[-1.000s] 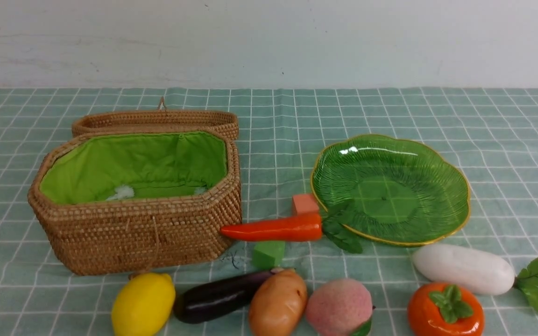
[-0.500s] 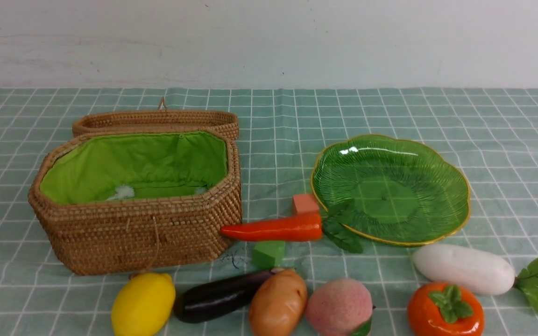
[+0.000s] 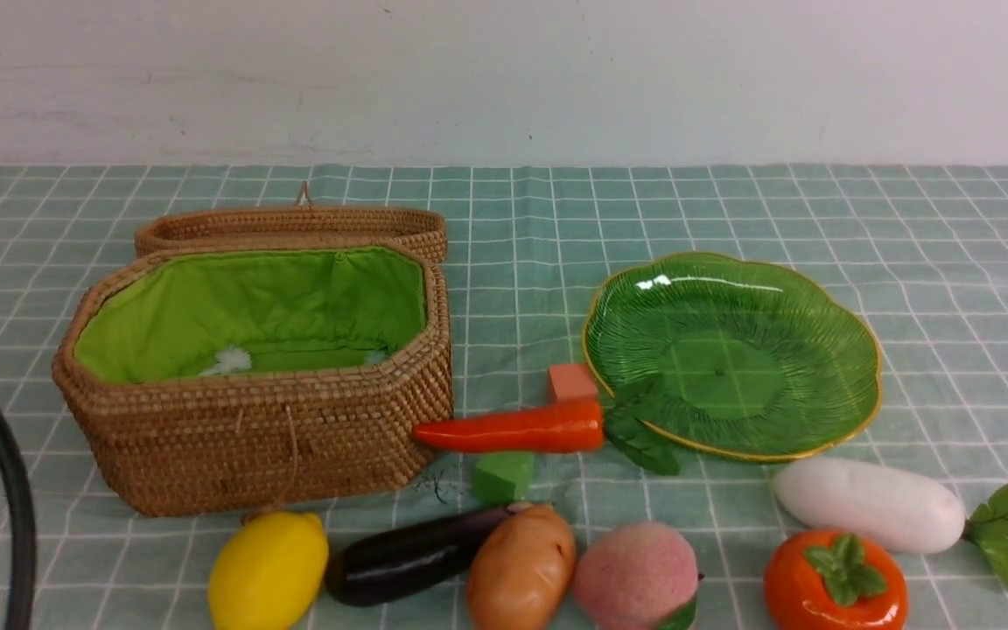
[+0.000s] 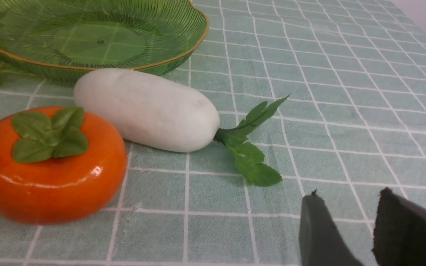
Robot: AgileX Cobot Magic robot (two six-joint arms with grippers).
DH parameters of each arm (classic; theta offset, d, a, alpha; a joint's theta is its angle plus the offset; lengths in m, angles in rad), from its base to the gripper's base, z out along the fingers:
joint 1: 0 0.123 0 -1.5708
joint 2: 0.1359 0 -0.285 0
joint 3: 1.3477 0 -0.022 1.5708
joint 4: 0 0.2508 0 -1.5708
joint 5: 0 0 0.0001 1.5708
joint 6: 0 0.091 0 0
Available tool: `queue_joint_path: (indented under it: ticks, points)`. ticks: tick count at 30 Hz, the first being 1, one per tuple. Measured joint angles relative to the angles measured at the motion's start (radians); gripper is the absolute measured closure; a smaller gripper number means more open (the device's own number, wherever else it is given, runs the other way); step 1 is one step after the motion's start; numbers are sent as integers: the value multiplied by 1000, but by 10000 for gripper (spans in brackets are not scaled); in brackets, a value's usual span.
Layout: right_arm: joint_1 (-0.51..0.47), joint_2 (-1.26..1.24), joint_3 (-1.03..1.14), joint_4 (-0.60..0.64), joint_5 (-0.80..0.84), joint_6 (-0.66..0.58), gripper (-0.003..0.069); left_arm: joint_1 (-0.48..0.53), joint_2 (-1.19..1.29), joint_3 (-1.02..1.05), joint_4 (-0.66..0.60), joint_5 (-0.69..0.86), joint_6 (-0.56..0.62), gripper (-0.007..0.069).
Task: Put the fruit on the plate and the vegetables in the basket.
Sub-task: Grab a lemon with your left arm and place it on the plate on the right
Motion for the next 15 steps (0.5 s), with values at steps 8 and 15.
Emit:
queue_joint_path:
  ticks: [8,15]
  points:
    - [0,0,0,0,0,0,417,-23,155,0,-86,195,4,386]
    - [0,0,0,0,1,0,417,-23,259,-1,-100,266,49,386]
